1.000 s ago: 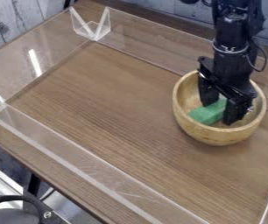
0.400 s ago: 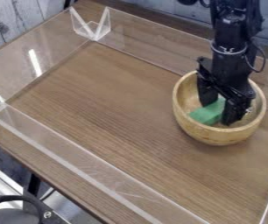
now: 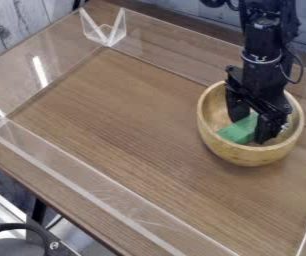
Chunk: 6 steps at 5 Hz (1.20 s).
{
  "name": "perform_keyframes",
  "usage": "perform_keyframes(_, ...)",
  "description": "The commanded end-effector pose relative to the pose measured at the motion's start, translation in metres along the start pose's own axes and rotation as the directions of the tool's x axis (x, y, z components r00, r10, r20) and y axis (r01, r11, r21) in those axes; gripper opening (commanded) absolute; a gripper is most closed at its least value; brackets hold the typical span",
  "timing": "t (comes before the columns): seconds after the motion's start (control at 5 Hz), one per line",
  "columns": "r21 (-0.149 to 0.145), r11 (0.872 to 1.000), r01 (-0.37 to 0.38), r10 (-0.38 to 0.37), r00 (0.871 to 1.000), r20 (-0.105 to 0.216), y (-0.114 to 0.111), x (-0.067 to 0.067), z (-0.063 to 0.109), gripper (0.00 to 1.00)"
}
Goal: Remove the green block from inside the brown bowl and put it on the table
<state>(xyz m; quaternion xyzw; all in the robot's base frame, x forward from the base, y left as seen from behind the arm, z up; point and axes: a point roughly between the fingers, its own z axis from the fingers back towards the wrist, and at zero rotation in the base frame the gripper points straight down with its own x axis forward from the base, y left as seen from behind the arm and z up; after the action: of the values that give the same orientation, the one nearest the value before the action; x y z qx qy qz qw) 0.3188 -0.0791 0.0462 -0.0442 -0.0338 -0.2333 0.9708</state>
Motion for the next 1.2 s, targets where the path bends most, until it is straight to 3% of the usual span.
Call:
perform_keyframes(0.0, 0.015, 1.000, -0.012, 0.011, 0.999, 0.044, 0.0036, 0.0062, 0.0132, 1.00)
perform_keyframes(1.0, 0.025, 0.997, -0.067, 0.066, 0.997, 0.036, 0.0109, 0.0060, 0.0126, 1.00)
